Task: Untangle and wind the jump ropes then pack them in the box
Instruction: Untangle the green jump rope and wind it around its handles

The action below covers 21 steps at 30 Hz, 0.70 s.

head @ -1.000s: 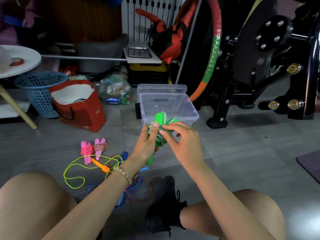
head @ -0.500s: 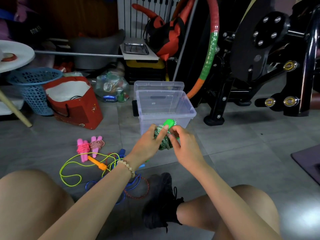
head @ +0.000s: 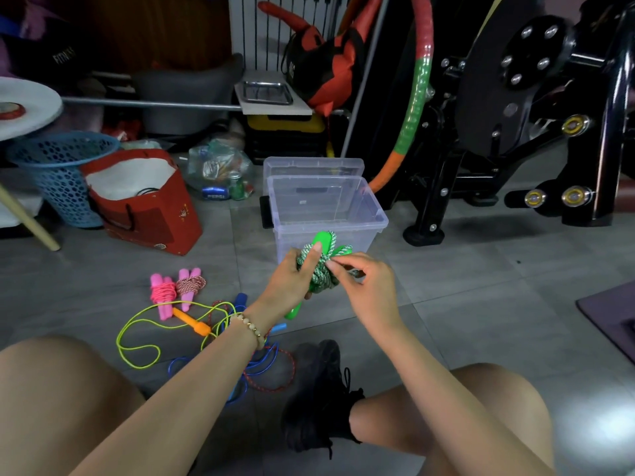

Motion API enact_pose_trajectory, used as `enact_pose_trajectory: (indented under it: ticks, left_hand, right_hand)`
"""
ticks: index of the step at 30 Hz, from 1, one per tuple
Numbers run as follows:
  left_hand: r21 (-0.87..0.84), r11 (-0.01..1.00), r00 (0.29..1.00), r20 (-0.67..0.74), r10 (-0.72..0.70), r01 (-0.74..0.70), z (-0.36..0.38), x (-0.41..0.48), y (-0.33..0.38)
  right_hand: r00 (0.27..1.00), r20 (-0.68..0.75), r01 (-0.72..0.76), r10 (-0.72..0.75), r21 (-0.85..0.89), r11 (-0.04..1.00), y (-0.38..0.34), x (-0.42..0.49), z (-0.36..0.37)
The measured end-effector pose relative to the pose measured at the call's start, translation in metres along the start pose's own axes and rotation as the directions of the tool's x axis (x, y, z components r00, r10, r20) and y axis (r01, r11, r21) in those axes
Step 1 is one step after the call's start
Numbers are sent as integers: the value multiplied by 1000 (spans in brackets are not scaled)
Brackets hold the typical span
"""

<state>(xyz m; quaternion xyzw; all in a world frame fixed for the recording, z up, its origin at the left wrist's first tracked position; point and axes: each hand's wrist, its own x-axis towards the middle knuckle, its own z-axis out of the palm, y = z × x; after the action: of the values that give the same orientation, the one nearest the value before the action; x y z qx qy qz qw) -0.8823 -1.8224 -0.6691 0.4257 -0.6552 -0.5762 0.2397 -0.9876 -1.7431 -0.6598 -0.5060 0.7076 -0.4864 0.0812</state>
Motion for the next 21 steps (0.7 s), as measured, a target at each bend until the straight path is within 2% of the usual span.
enact_pose_trajectory:
  ticks: [6,8,11,13,16,21]
  left_hand:
    - [-134,976,985,60,-164,170,-1,2,-3]
    - [-146,974,983,81,-162,172,-1,2,-4]
    - [-157,975,984,113,-140,157,-1,2,-3]
    - [-156,979,987,117,-110,128,0,0,-3]
    - [-201,976,993,93,-66,84,2,-3,-2]
    - [-196,981,1000,24,-6,11,3,-6,-1]
  right_hand:
    - [992,116,-50,52,-22,999,4,-3,-8]
    - [986,130,-118,104,110,987,2,-4,-11]
    - [968,92,-250,232,384,889,-2,-1,-12]
    - [954,40,-283,298,459,842,-3,2,-11]
    - [957,-53,-241,284,398,885,-7,2,-5]
    - [992,-99,-66,79,127,990,-13,1,1]
